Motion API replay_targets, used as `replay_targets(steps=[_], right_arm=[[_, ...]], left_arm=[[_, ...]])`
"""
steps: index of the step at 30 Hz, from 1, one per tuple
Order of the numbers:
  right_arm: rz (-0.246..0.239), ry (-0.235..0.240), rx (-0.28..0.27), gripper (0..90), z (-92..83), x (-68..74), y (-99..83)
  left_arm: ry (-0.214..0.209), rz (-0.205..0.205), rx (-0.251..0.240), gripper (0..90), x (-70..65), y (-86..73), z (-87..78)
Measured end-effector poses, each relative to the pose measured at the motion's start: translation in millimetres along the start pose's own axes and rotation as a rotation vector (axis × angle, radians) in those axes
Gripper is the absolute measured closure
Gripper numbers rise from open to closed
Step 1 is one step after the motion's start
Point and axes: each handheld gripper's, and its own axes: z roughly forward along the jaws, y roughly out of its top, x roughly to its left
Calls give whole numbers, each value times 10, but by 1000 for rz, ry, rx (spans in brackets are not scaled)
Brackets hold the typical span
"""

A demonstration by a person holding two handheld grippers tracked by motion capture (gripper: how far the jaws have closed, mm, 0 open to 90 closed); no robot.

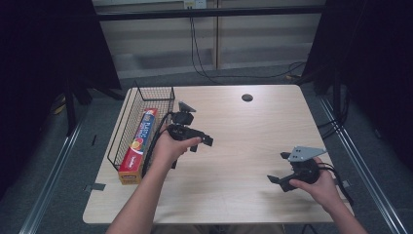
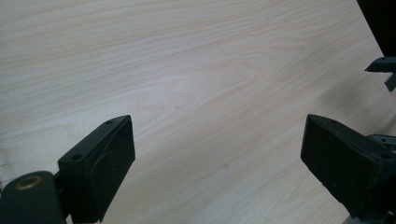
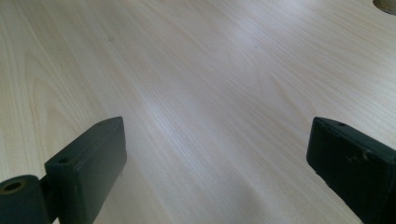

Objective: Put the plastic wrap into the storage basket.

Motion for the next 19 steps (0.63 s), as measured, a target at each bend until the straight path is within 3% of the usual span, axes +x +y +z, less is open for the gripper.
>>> replay_targets(steps=[12,14,17,19], right_arm=[[-8,-2,30,36,90,-7,-50],[-6,-6,37,33,106,-8,-60],[-10,3,92,31,214,-4,-115],[-8,2,101,30,240,-1,-122]], left_arm=[[-10,27,-12,80,6,-161,160],[-2,45,-18,79,-5,-195,187],[-3,107,-36,76,-45,-299,250],[-2,102,-54,75,-67,-342,286]])
